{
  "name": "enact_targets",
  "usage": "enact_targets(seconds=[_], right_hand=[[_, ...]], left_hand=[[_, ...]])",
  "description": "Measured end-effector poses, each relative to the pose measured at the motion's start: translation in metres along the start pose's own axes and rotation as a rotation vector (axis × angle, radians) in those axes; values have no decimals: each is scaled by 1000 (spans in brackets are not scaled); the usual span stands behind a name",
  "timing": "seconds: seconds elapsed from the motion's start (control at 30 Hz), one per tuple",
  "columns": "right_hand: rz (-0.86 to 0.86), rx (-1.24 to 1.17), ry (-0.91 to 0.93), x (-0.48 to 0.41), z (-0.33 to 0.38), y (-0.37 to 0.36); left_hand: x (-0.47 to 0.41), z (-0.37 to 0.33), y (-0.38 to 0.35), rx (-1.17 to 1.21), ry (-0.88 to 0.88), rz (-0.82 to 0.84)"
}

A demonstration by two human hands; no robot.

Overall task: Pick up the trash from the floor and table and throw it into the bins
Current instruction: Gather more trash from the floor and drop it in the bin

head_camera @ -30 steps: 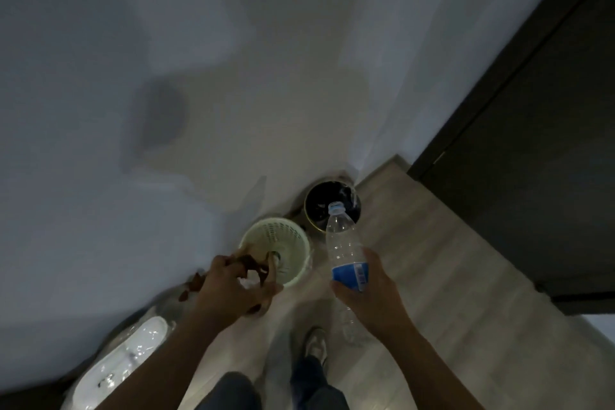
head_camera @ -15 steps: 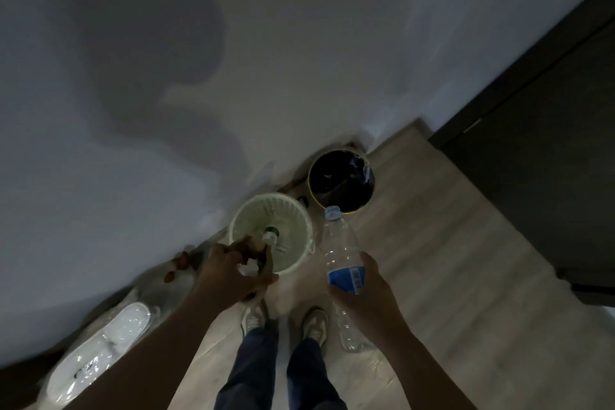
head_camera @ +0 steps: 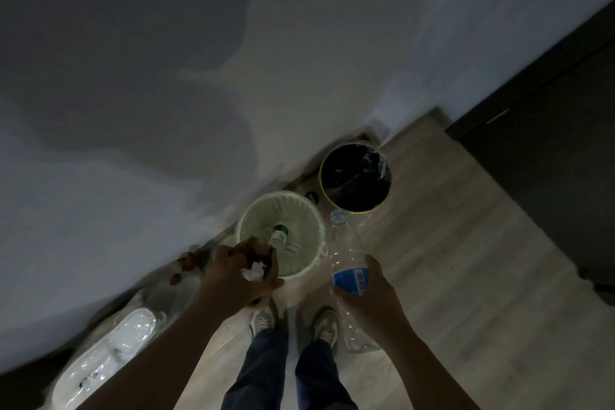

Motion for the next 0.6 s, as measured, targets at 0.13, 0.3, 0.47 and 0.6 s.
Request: enact_targets(seconds=[0.13, 0.3, 0.47, 0.6], right_hand=[[-4, 27, -51, -40, -12, -13], [-38, 64, -105, -100, -29, -20], [-148, 97, -131, -167, -33, 11], [-231, 69, -136, -233, -24, 42]], left_hand=[[-30, 14, -8, -31, 2, 22], [-76, 24, -20, -87, -31, -4], [-143, 53, -45, -151, -107, -31], [-184, 63, -57, -172, -135, -28]])
Point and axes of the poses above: each hand's wrist, its own x-axis away from the middle knuckle, its own y-axis out of the back of the hand, z = x × y, the point moved 6 cm from there along -x, towards the middle knuckle, and after that the axes turned 7 degrees about z, right-handed, at the moved point
